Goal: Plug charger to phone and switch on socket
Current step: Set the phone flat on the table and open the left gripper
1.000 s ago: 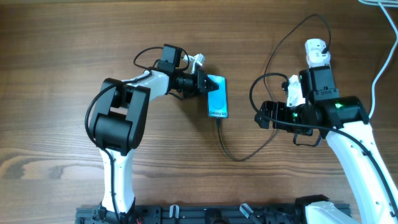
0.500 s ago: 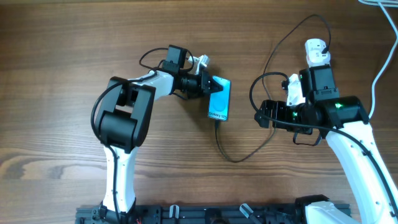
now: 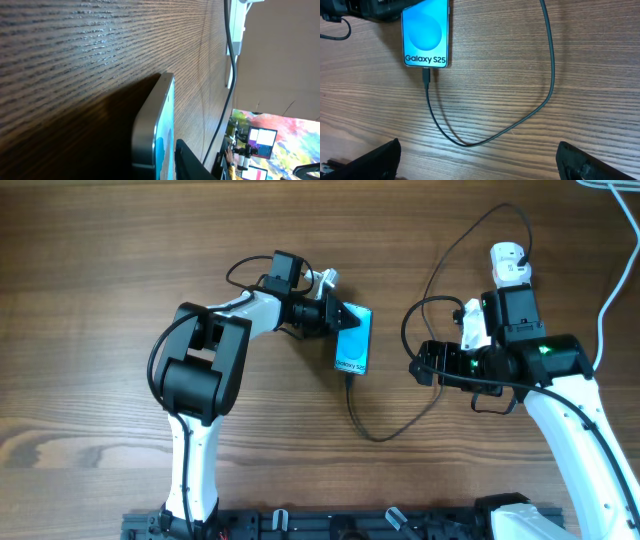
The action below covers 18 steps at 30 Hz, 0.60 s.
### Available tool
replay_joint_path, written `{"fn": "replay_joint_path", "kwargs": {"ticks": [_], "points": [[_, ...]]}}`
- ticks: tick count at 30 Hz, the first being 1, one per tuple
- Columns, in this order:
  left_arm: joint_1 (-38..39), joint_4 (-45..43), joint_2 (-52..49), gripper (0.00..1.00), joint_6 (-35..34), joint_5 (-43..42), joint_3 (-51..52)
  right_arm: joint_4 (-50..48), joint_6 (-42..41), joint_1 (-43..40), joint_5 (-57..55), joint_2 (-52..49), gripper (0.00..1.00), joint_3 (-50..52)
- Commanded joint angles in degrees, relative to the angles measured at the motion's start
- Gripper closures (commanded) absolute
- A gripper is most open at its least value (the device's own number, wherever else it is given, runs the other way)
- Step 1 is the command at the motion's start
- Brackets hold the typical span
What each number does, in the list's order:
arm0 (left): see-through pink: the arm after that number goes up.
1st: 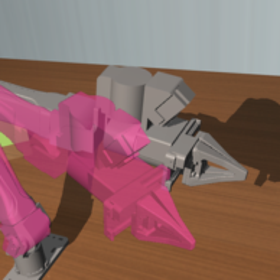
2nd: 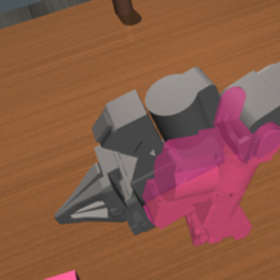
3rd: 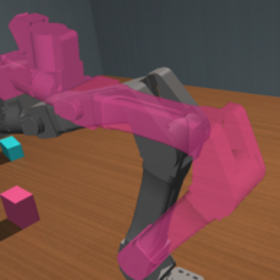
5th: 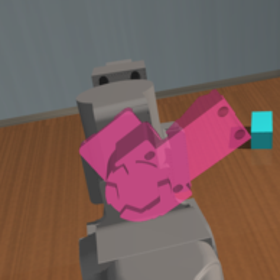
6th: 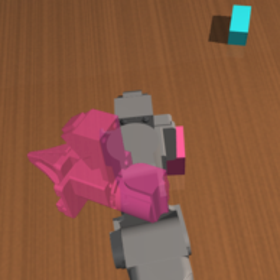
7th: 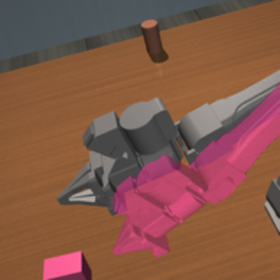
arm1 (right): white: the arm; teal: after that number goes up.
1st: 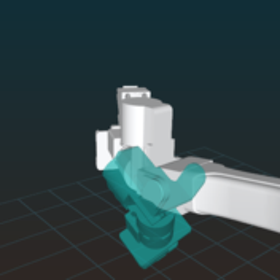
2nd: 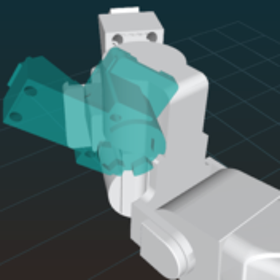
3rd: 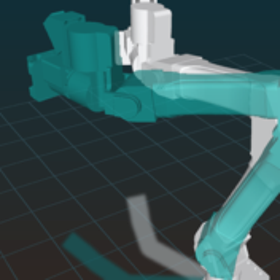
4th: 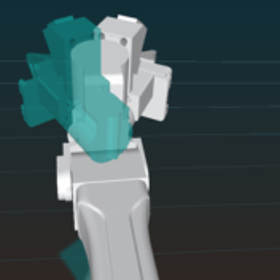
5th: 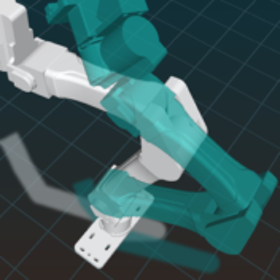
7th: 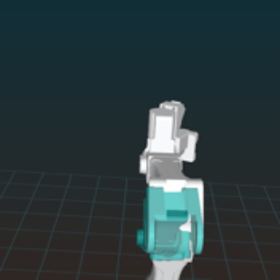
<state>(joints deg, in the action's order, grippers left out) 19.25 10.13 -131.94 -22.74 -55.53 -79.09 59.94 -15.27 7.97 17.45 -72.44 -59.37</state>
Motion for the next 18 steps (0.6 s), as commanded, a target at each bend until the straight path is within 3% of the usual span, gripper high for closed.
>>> {"fn": "replay_joint_path", "kwargs": {"ticks": [1,4,18], "points": [[0.1,3.6,-4.0,0.78,1.3,15.4,2.6,-0.3,0.1,-0.2,-1.2,-0.5,0.00,0.2],[0.1,6.9,-4.0,0.76,-2.1,22.1,2.6,-0.3,0.0,-0.2,-1.2,-0.5,0.00,0.2],[0.1,10.2,-4.0,0.73,-3.4,26.7,2.6,-0.3,0.1,-0.2,-1.2,-0.5,0.00,0.2]]}}
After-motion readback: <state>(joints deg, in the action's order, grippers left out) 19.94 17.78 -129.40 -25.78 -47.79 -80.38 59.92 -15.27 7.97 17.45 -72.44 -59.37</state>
